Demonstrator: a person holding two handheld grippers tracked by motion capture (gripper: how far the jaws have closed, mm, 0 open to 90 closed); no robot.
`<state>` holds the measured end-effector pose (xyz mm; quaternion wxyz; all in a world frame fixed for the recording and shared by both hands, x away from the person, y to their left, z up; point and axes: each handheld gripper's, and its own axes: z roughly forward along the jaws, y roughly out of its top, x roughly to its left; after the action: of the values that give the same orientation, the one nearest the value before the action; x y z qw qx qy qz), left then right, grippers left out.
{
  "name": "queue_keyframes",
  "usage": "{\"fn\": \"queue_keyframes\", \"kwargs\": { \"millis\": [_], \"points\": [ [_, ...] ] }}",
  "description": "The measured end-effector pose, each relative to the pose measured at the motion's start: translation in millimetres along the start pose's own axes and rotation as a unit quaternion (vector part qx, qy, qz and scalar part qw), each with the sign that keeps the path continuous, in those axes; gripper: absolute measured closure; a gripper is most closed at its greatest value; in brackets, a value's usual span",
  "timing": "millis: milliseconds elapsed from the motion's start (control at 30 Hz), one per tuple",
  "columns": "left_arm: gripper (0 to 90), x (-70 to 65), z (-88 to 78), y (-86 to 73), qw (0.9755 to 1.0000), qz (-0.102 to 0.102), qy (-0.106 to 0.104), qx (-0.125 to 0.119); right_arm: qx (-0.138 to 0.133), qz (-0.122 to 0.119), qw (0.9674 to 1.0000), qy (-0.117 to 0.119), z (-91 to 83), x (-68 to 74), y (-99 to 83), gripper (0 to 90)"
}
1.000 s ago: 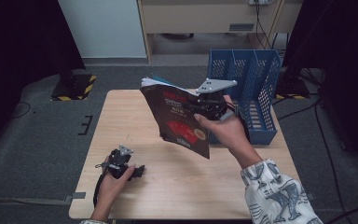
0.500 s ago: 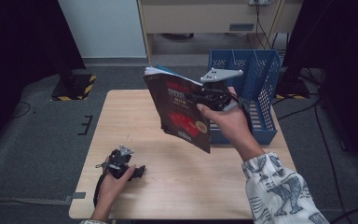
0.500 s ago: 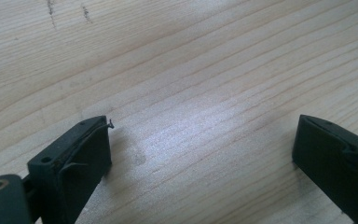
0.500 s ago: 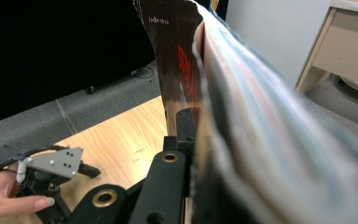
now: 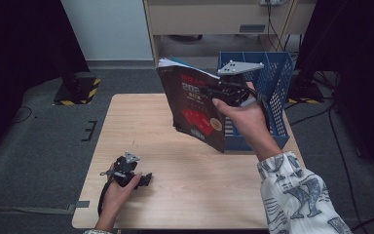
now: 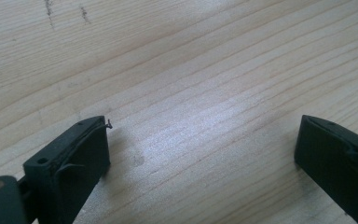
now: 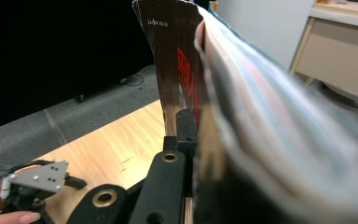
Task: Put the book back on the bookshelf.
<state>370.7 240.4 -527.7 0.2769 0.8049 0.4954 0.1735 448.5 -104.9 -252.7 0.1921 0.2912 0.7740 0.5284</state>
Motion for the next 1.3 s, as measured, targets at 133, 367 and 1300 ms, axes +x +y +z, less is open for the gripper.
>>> {"fn": "queue_keyframes", "kwargs": {
  "millis": [133, 367, 1300],
  "points": [
    [1.8, -0.4, 0.6, -0.1, 1.0, 0.001, -0.001, -0.002, -0.005, 0.008, 0.9998, -0.015, -7.2, -9.5, 1.6, 87.1],
    [1.3, -1.0, 1.0, -0.3, 1.0, 0.001, -0.002, -0.004, -0.008, 0.02, 0.9989, -0.043, -20.1, -30.3, -0.6, 87.1],
    [0.7, -1.2, 1.3, -0.9, 1.0, 0.001, -0.001, -0.007, -0.016, 0.05, 0.9935, -0.101, -45.7, -63.8, -15.0, 87.1]
  ]
}}
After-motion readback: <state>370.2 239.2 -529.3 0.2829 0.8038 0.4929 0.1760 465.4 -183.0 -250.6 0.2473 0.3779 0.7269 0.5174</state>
